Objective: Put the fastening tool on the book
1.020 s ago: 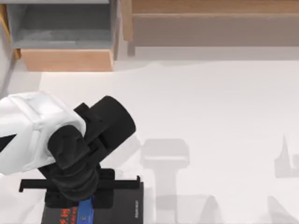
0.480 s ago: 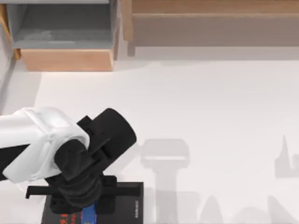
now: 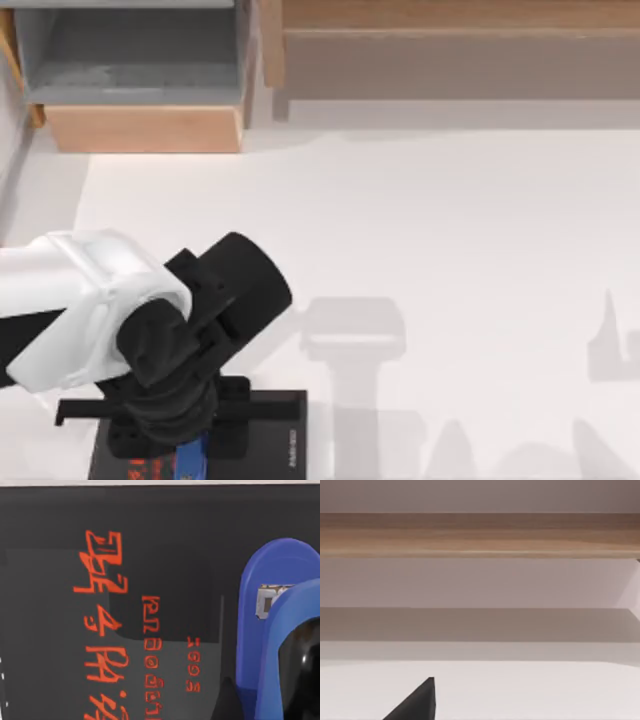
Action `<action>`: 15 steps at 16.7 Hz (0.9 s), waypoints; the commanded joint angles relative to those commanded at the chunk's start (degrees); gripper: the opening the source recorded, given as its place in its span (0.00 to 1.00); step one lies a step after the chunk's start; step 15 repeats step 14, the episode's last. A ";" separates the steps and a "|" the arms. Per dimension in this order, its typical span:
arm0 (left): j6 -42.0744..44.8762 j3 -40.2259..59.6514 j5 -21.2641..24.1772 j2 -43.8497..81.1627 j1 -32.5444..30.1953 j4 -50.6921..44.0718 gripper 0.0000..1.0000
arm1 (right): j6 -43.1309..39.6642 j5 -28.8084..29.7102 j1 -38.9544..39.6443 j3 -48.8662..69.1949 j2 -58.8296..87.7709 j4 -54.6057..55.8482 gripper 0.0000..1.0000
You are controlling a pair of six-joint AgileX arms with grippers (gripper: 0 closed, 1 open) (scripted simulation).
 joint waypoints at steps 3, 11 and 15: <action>0.00 0.00 0.00 0.00 0.00 0.00 0.60 | 0.00 0.00 0.00 0.00 0.00 0.00 1.00; 0.00 0.00 0.00 0.00 0.00 0.00 1.00 | 0.00 0.00 0.00 0.00 0.00 0.00 1.00; 0.00 0.00 0.00 0.00 0.00 0.00 1.00 | 0.00 0.00 0.00 0.00 0.00 0.00 1.00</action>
